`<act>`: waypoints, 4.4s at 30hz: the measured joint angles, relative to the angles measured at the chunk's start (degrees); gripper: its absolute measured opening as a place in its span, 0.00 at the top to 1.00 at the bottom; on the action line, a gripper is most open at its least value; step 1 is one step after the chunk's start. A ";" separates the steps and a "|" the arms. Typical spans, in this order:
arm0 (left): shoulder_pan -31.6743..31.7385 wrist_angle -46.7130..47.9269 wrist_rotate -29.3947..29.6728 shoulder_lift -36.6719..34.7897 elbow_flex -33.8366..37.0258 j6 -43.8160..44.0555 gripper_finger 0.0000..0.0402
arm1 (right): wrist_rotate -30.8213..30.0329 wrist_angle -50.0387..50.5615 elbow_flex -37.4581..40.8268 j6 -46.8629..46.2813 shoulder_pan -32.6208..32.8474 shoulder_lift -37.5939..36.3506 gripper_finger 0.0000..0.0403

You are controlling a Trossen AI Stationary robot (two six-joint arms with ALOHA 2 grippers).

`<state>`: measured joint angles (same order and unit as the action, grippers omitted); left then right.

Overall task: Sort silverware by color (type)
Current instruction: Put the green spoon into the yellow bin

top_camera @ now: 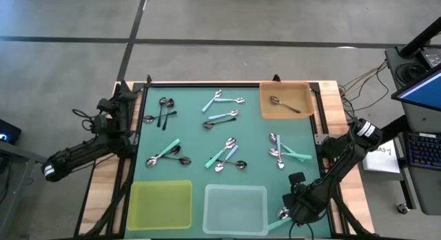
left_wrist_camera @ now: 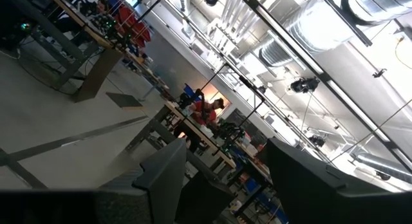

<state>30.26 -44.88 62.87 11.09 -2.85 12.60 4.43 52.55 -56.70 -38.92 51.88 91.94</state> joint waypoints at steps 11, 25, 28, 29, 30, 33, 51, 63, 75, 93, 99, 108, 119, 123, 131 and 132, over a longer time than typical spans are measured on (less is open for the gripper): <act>0.00 0.00 0.00 0.00 0.00 0.00 0.50 | 0.05 -1.17 -1.21 4.48 0.70 0.11 0.72; 0.02 0.00 0.00 0.00 0.00 0.00 0.50 | -1.77 -2.14 -1.15 5.54 5.32 0.22 0.78; 0.00 0.00 0.01 0.00 0.00 0.01 0.50 | -5.41 -2.16 -1.12 5.55 5.53 0.22 0.77; 0.00 0.00 0.00 0.00 0.00 0.01 0.50 | -6.72 -2.14 -1.09 5.54 5.50 0.22 0.77; 0.01 0.00 0.00 0.00 0.00 0.01 0.50 | -8.02 -2.16 -1.03 5.54 5.48 0.22 0.77; 0.02 0.00 0.01 0.00 0.00 0.00 0.50 | -10.02 -2.19 -0.57 5.36 5.22 0.22 0.77; 0.00 -0.02 0.00 0.00 0.00 0.00 0.50 | -8.49 -3.68 -0.23 1.36 5.24 -1.81 0.77; 0.00 -0.02 0.01 0.00 0.00 0.00 0.50 | -6.07 -4.97 -0.15 1.72 5.24 0.03 0.78; 0.02 0.00 0.02 0.02 0.00 0.00 0.50 | -7.45 -5.70 1.40 2.03 4.99 3.39 0.78; 0.02 0.00 0.02 0.02 0.00 0.02 0.50 | -8.50 -6.57 1.70 -7.37 3.62 3.65 0.84; 0.01 0.00 0.01 0.07 0.00 0.01 0.50 | -9.17 -6.55 1.74 -12.57 3.60 3.67 0.84; 0.02 0.00 0.02 0.09 0.00 0.00 0.50 | -12.61 -6.48 1.74 -15.16 2.91 3.67 0.84; 0.07 -0.30 -26.53 0.28 -0.02 6.73 0.50 | -15.16 -6.42 1.79 -14.46 -0.43 3.42 0.84; 0.07 -0.64 -34.79 0.38 -1.28 13.27 0.50 | -19.68 -6.59 2.95 -15.82 -1.72 2.08 0.84; 0.06 5.00 -54.08 2.79 -4.32 18.27 0.50 | -23.98 -6.30 9.93 -23.04 -4.12 -6.65 0.84; 0.04 7.15 -57.27 3.66 -4.95 18.44 0.50 | -24.04 -5.86 10.92 -23.70 -4.53 -7.81 0.84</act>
<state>30.30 -37.74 5.61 14.75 -7.81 31.04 -19.61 46.69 -45.78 -62.63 47.36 84.13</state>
